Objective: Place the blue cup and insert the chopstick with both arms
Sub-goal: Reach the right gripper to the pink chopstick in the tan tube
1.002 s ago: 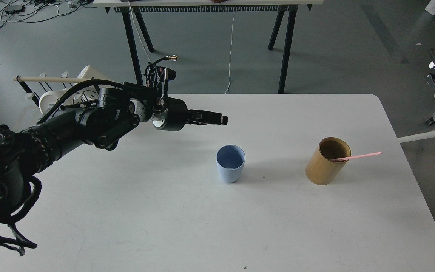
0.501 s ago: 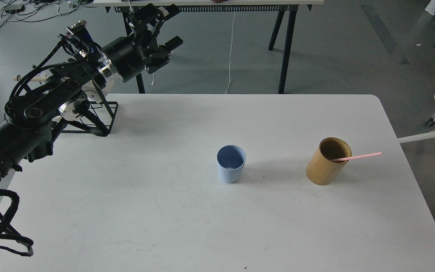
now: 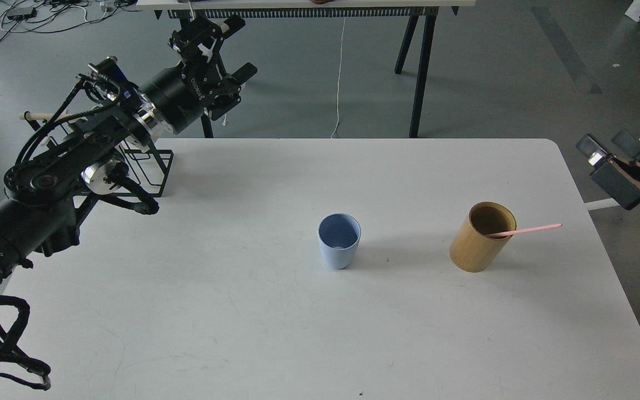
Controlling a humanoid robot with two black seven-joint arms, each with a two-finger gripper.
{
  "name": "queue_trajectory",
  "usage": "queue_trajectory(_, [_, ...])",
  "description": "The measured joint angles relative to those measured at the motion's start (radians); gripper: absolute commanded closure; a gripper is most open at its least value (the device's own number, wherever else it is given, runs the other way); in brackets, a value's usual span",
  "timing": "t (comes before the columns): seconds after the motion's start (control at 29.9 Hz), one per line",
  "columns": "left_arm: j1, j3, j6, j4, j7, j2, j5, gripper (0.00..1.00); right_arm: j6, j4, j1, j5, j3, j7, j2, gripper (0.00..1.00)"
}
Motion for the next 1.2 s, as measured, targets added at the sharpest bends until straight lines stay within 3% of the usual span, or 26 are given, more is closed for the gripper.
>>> queue_trajectory(0.53, [0.034, 0.001, 0.000, 0.002, 0.000, 0.001, 0.000, 0.06, -0.001, -0.045, -0.108, -0.114, -0.014, 0.000, 0.087, 0.08])
queue_trajectory(0.94, [0.042, 0.002, 0.000, 0.008, 0.000, -0.002, 0.001, 0.06, -0.001, -0.119, -0.126, -0.187, -0.030, 0.000, 0.178, 0.37])
queue_trajectory(1.0, [0.043, 0.002, 0.000, 0.009, 0.000, -0.002, 0.001, 0.06, -0.001, -0.127, -0.120, -0.188, -0.030, 0.000, 0.183, 0.37])
queue_trajectory(1.2, [0.050, 0.002, 0.000, 0.011, 0.000, -0.003, 0.000, 0.06, -0.001, -0.162, -0.094, -0.188, -0.031, 0.000, 0.195, 0.56])
